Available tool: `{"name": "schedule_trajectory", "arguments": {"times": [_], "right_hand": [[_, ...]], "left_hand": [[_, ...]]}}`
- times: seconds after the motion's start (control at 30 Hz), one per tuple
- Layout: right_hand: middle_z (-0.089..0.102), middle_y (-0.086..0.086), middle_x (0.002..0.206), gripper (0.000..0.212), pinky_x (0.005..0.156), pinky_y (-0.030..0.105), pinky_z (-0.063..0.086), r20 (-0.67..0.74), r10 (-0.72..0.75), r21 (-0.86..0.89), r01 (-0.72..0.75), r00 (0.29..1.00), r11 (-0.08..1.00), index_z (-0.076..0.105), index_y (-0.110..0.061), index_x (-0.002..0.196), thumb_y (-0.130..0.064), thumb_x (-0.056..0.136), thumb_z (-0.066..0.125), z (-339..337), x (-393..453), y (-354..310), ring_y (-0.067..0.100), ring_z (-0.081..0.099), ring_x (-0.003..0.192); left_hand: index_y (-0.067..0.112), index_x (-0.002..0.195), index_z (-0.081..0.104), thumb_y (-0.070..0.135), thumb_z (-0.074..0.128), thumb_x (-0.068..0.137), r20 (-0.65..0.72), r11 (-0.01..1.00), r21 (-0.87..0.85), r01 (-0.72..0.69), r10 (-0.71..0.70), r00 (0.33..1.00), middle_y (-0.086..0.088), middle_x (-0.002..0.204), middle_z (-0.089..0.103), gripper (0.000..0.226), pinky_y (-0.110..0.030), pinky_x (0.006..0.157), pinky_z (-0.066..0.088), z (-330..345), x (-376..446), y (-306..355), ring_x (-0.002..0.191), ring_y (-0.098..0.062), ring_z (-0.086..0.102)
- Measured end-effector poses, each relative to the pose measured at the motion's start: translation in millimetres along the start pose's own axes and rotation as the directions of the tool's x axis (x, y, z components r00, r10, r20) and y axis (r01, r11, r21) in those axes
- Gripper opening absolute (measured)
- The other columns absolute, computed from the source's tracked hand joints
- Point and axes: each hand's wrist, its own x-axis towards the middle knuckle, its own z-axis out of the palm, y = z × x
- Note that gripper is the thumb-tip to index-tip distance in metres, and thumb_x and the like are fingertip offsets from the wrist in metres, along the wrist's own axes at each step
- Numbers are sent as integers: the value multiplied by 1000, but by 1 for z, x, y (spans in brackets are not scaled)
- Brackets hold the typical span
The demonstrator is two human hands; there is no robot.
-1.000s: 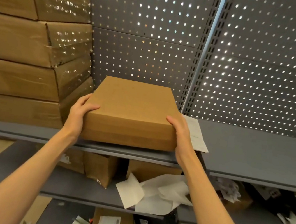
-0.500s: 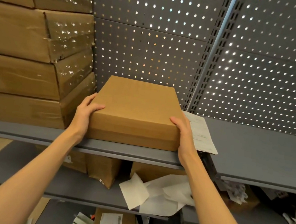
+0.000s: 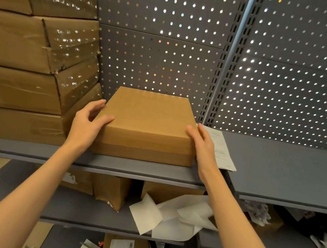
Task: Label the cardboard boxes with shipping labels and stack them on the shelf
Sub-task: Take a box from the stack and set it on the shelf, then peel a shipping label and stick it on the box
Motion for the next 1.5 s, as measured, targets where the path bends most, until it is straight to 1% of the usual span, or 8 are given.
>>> {"name": "schedule_trajectory", "arguments": {"times": [0.13,0.27,0.37,0.5,0.73,0.97,1.3,1.5], "right_hand": [[39,-1,148,59,101,22,31,-51,-67,-63,64,996,996,35,-15,145,-30,92,57,-19,-1,-12,12,37,134],[45,1,144,54,102,24,34,-92,-171,-248,144,981,958,40,-13,142,-25,93,58,-44,-5,-17,14,41,131],[45,2,144,52,105,29,33,-74,-257,-469,194,963,861,37,-14,143,-24,94,54,-65,-12,-17,16,41,132],[44,2,144,51,105,34,33,-4,-330,-733,222,944,643,35,-14,143,-27,96,50,-90,-19,-21,18,39,133],[50,4,135,43,96,32,36,62,-354,-876,220,933,429,42,-12,138,-28,97,45,-120,-23,-28,21,44,125],[51,4,135,41,96,31,36,22,-284,-861,163,959,483,46,-12,135,-27,97,46,-134,-2,-25,20,44,126],[54,4,132,37,96,32,37,-25,-245,-868,100,969,486,53,-11,130,-25,95,50,-138,52,-21,20,47,123],[53,6,134,38,101,34,38,-24,-168,-862,65,985,503,52,-10,131,-23,95,50,-146,77,-11,22,47,124]], "left_hand": [[22,132,51,21,63,86,18,952,264,-156,157,987,3,132,52,48,-32,98,39,1,-6,21,120,-12,46],[19,126,56,27,60,88,89,744,575,-341,358,930,-3,127,58,39,-41,96,40,22,-17,51,115,-22,53],[15,119,61,29,59,87,170,580,693,-429,446,879,-6,117,65,35,-39,87,44,44,-26,71,105,-26,58],[13,110,64,30,58,87,252,469,735,-490,481,840,-8,107,68,30,-38,83,44,77,-40,88,98,-27,60],[13,110,64,29,54,89,295,455,728,-513,466,834,-7,106,67,28,-36,82,42,120,-51,101,96,-27,59],[15,109,64,27,52,88,335,522,668,-531,426,840,-5,103,66,27,-34,78,35,159,-45,105,94,-28,53],[15,113,60,31,48,90,483,495,594,-635,412,773,-5,103,64,30,-33,77,36,229,-8,111,96,-28,55],[13,112,57,31,48,90,504,493,633,-596,321,802,-7,107,62,30,-35,80,37,261,2,99,100,-30,54]]}}
